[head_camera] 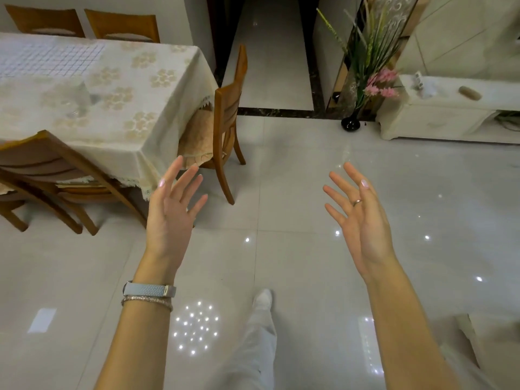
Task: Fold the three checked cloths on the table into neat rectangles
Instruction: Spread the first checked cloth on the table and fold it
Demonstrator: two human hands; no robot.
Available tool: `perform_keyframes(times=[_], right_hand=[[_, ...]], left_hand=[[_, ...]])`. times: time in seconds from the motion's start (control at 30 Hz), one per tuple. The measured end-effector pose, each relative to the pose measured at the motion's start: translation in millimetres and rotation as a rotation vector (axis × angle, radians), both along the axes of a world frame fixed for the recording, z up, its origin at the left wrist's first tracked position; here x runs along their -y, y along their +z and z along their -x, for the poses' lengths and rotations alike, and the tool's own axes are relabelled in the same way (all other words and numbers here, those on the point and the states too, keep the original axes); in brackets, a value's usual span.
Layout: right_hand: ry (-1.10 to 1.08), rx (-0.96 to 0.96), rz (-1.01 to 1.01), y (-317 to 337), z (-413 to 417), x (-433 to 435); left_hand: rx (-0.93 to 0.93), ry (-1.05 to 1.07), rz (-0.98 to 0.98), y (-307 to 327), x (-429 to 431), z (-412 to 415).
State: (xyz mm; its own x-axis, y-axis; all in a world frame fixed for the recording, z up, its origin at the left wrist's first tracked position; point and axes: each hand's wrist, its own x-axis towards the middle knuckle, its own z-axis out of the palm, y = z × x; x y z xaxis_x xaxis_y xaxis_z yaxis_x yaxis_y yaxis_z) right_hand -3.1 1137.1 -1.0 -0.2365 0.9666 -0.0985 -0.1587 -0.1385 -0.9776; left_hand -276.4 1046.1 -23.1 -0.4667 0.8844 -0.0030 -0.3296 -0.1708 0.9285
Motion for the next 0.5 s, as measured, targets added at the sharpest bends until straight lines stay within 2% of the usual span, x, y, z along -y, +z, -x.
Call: perform_keyframes(times=[0.5], right_hand=[[-0.072,-0.023,0.013,17.0,55.6,-290.0]], left_hand=[[0.041,-0.101,-0.025,18.0,-317.5,54.7]])
